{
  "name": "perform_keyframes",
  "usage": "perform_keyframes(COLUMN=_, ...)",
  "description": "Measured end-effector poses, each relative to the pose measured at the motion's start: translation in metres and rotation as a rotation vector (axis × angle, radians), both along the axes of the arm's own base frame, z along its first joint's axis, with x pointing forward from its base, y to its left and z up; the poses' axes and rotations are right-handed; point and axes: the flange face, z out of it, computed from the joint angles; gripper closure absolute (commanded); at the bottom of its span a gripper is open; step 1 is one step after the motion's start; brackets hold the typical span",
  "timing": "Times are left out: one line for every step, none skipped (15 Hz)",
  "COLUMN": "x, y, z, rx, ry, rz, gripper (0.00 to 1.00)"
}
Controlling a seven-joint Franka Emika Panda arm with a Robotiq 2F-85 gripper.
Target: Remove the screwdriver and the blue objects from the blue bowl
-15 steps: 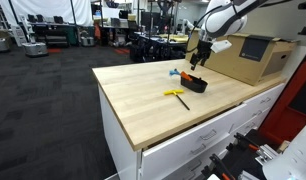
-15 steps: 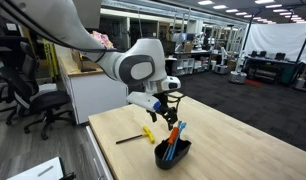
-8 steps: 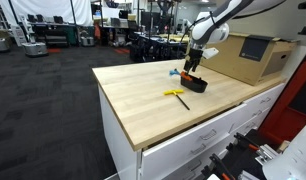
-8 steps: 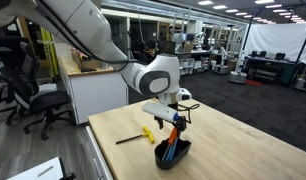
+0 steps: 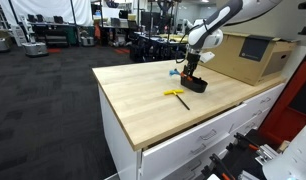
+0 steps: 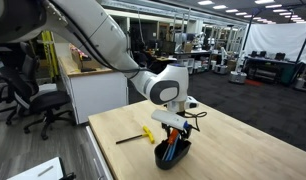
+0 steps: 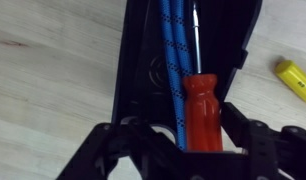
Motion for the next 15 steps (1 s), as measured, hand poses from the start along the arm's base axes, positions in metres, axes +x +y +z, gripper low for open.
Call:
perform_keyframes(x=0.002, y=0.0, z=0.0, rx=0.002, ry=-0.001, rz=0.002, gripper=0.61)
perform_keyframes(x=0.004, y=-0.001, z=0.002, rx=0.002, ry=-0.003, rz=0.003, gripper=0.69)
perform_keyframes(x=0.005, y=0.0, z=0.003, rx=0.003, ry=-0.004, rz=0.003, gripper=0.75)
perform_keyframes(x=0.007, y=0.0, z=0.003, rx=0.003, ry=-0.004, rz=0.004, gripper=0.83)
perform_keyframes(x=0.008, y=0.001, z=0.004, rx=0.003, ry=-0.004, rz=0.006, gripper=0.88)
perform_keyframes(x=0.008, y=0.001, z=0.005, rx=0.003, ry=-0.006, rz=0.007, gripper=0.92)
perform_keyframes(x=0.009, y=0.001, z=0.005, rx=0.003, ry=-0.005, rz=0.008, gripper=0.92)
perform_keyframes(x=0.009, y=0.001, z=0.005, rx=0.003, ry=-0.003, rz=0.008, gripper=0.92)
perform_keyframes(x=0.009, y=0.002, z=0.005, rx=0.003, ry=-0.002, rz=0.008, gripper=0.92)
perform_keyframes(x=0.009, y=0.002, z=0.005, rx=0.003, ry=-0.002, rz=0.007, gripper=0.92)
perform_keyframes(x=0.009, y=0.001, z=0.005, rx=0.003, ry=-0.003, rz=0.003, gripper=0.92)
perform_keyframes(x=0.009, y=0.001, z=0.006, rx=0.003, ry=-0.004, rz=-0.006, gripper=0.92)
perform_keyframes(x=0.01, y=0.001, z=0.008, rx=0.002, ry=-0.008, rz=-0.015, gripper=0.92)
perform_keyframes(x=0.01, y=0.001, z=0.012, rx=0.001, ry=-0.016, rz=-0.027, gripper=0.92)
perform_keyframes(x=0.009, y=0.001, z=0.02, rx=0.0, ry=-0.03, rz=-0.04, gripper=0.92)
